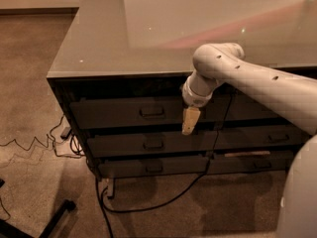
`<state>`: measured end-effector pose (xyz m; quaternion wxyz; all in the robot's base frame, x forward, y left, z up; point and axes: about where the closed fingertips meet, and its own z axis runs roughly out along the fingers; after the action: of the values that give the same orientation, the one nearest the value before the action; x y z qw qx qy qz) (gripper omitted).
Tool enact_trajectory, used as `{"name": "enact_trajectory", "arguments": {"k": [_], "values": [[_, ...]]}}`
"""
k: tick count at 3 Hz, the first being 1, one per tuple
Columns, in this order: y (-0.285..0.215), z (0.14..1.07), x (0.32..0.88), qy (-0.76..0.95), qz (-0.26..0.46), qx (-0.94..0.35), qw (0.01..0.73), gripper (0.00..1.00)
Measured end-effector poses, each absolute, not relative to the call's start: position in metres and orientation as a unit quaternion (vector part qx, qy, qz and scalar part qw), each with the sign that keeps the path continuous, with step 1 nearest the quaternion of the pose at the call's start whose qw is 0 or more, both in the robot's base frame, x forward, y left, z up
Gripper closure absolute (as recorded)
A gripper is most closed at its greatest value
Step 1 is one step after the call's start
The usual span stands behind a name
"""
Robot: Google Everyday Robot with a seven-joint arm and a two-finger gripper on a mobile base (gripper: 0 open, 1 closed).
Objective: Open top drawer
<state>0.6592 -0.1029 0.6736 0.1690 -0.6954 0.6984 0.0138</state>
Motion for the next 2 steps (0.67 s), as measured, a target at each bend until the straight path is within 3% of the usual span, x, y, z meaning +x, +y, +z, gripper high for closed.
{"name": "enact_trajectory", "arguments": {"k": [2], "values": [[-0.102,0.647,0.666,0.707,0.023,-0.691,0.147,0.00]]}}
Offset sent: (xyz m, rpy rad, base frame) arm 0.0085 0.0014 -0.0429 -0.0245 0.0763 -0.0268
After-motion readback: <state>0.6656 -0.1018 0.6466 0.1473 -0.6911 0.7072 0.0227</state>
